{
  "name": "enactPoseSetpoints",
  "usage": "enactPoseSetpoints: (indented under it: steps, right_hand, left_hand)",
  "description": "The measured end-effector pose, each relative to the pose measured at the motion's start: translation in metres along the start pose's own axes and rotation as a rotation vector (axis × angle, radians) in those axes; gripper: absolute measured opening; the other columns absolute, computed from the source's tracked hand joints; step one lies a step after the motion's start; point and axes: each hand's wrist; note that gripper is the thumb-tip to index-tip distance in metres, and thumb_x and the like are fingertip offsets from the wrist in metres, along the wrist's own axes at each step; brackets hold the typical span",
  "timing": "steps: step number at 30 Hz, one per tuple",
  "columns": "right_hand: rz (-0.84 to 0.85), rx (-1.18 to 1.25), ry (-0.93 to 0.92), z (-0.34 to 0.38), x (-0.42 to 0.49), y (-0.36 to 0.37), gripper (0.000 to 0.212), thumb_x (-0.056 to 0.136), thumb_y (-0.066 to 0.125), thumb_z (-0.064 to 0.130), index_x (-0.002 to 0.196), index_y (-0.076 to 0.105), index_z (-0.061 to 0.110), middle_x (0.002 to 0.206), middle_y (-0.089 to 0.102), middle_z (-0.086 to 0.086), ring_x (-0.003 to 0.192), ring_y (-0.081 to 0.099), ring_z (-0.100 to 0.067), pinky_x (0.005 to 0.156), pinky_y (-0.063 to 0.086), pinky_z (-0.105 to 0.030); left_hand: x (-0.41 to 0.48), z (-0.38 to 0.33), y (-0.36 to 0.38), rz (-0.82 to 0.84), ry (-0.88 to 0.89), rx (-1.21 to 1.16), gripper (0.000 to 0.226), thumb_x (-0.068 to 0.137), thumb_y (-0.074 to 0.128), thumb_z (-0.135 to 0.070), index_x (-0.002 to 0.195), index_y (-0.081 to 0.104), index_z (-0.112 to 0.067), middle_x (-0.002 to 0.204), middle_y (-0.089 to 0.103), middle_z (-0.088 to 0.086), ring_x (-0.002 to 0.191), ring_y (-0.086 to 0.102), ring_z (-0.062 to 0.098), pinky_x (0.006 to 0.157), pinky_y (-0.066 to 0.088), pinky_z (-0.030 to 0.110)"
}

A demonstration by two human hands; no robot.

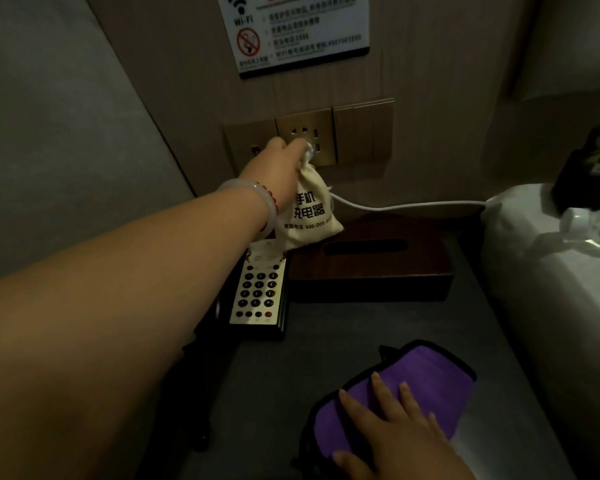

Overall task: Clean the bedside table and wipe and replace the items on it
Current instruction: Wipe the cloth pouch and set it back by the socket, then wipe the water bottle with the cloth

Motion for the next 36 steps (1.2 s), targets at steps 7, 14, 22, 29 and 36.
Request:
enactPoseSetpoints:
  steps: [7, 14, 22, 29, 36]
  right_hand:
    - [-0.057, 0.001, -0.021, -0.001, -0.001, 0.005, 0.074, 0.086, 0.040, 0.068, 0.143, -0.006, 0.055, 0.155, -0.025, 0.006, 0.143, -0.021, -0.030, 0.115, -0.003, -0.052]
    - [-0.213, 0.014, -0.033, -0.005, -0.009, 0.017, 0.074, 0.088, 0.043, 0.062, 0.145, -0.004, 0.051, 0.155, -0.027, 0.004, 0.140, -0.027, -0.031, 0.112, -0.009, -0.056]
    - [-0.437, 0.036, 0.186, -0.013, -0.002, 0.023, 0.069, 0.093, 0.042, 0.049, 0.146, -0.002, 0.047, 0.154, -0.027, -0.008, 0.140, -0.022, -0.039, 0.114, -0.002, -0.053]
    - [-0.900, 0.057, 0.099, -0.017, -0.012, 0.019, 0.034, 0.031, 0.083, 0.022, 0.061, 0.068, 0.029, 0.064, 0.060, 0.004, 0.056, 0.055, -0.020, 0.052, 0.039, -0.027]
    - [-1.437, 0.407, 0.087, -0.033, -0.047, -0.014, 0.026, 0.076, 0.045, 0.023, 0.097, 0.061, 0.022, 0.089, 0.052, -0.003, 0.069, 0.057, -0.027, 0.067, 0.051, -0.038]
  left_hand:
    - [-0.006, 0.010, 0.015, -0.016, 0.037, -0.032, 0.060, 0.086, 0.053, -0.002, 0.135, 0.033, -0.030, 0.138, 0.031, 0.007, 0.118, 0.042, 0.031, 0.086, 0.043, 0.034]
    - [-0.025, 0.006, 0.010, 0.023, -0.081, -0.094, 0.069, 0.093, 0.047, -0.009, 0.146, 0.018, -0.042, 0.160, -0.008, 0.000, 0.145, -0.003, 0.032, 0.114, 0.018, 0.046]
    - [-0.064, 0.006, -0.001, -0.046, -0.149, -0.133, 0.081, 0.087, 0.057, -0.026, 0.149, 0.007, -0.039, 0.158, -0.020, -0.001, 0.144, -0.015, 0.030, 0.114, 0.008, 0.056]
    - [-0.098, -0.019, -0.012, -0.080, -0.110, -0.150, 0.086, 0.085, 0.063, -0.029, 0.149, 0.007, -0.038, 0.158, -0.017, 0.000, 0.145, -0.014, 0.026, 0.116, 0.003, 0.053]
    - [-0.115, -0.078, -0.034, -0.073, 0.049, -0.246, 0.081, 0.081, 0.058, -0.039, 0.147, 0.011, -0.042, 0.158, -0.015, -0.005, 0.144, -0.014, 0.019, 0.116, 0.002, 0.051]
Point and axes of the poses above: each hand's wrist, its own x-axis towards the middle knuckle, its own y-axis out of the palm, z = x × y
